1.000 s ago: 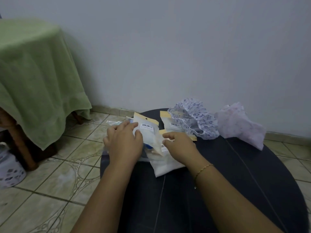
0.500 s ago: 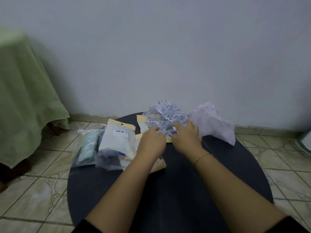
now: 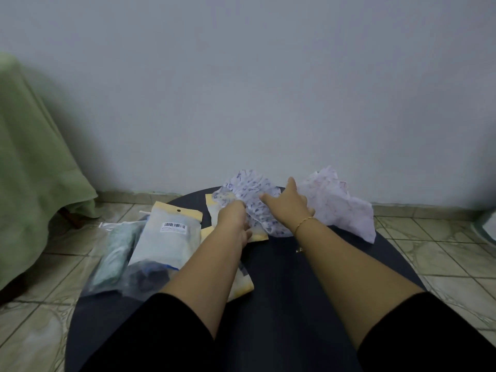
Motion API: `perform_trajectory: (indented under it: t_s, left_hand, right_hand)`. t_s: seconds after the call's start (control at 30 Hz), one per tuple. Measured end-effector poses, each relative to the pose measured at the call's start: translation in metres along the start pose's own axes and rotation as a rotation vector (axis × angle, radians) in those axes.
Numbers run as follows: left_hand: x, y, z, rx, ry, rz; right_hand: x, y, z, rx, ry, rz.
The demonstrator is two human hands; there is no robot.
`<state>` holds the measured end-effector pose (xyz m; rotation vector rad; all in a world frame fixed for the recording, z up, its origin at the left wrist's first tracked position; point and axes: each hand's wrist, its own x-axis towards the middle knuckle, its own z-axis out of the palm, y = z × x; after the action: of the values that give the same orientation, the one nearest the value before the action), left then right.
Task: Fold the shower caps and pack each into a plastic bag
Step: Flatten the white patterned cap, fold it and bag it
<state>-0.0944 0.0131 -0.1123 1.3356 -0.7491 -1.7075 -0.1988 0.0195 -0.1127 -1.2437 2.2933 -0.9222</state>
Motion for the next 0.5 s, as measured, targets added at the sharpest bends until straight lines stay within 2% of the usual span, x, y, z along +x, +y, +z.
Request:
perform_trajectory:
  t_s: [0.13,0.27,0.4,0.5]
  left_hand:
    - [-0.019,0.008,-0.006,0.022,-0.019,0.084]
    - [-0.060,0.013,-0.018,0.030,-0.120,0.222]
    - [-0.108,0.006,-0.038,0.087,-0.228,0.268]
    - [-0.125,-0.019,-0.056,0.162,-0.337,0.323]
  right_hand:
    - [-0.016,0.004,-0.013,0.128,0.031,-0.044]
    - [-0.059,0.004,-0.042,0.504,0.026,-0.123]
    - [-0.115,0.020,-0.073,0.671,-0.012,-0.072]
    - [-0.159,0.039,-0.086,0.678,-0.106,0.014]
